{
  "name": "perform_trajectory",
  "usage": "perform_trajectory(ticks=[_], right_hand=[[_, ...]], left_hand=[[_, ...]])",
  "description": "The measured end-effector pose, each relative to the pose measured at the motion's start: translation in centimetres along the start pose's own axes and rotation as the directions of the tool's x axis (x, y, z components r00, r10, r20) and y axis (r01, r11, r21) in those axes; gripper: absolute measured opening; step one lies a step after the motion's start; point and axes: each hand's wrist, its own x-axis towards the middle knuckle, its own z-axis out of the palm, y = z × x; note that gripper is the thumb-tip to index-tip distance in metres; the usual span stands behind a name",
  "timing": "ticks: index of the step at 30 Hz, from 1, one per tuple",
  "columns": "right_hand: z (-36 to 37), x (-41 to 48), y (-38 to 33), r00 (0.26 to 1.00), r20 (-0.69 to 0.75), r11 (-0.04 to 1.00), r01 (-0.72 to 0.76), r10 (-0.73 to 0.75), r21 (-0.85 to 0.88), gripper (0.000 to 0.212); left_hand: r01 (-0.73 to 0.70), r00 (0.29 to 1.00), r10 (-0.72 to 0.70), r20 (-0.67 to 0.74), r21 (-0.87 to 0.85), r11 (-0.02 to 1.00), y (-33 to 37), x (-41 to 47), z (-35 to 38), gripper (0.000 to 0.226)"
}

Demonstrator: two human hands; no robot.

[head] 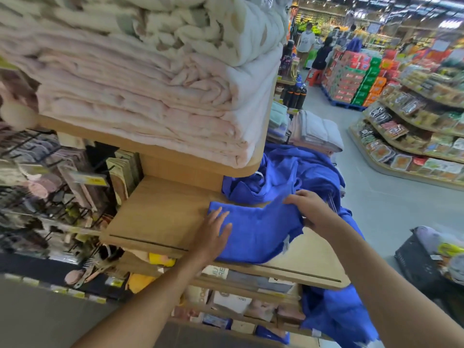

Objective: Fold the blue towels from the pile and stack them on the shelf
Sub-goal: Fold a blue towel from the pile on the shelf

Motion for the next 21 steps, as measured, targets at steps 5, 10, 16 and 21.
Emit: perform_trajectory(ticks=[5, 10, 16, 21], right_hand=[[9.1, 1.4, -4.0, 0.991, 0.112, 0.971, 0.091, -0.067, -0.219, 0.013], [17.5, 2.1, -2.5, 0.969, 0.233, 0.849, 0.194, -0.087, -0.491, 0.023], [18.1, 2.1, 1.3, 0.956, 0.245, 0.759, 0.277, -0.158, -0.589, 0.027], [12.6, 2.8, 5.7, 0.8, 0.092, 0.522, 0.469, -0.593, -0.713, 0.036]], left_hand=[[0.065, 0.992, -0.113, -0.062, -0.515, 0.854, -1.3, -0.6, -3.1, 0.042], [0.106, 0.958, -0.245, -0.149, -0.609, 0.786, -1.7, 0.3, -3.5, 0.042], [0.292, 0.933, -0.357, 0.052, -0.689, 0.663, -1.8, 0.9, -4.1, 0.042], [-0.09, 0.984, 0.096, -0.151, 0.046, 0.995, -1.0, 1.7, -2.9, 0.053]])
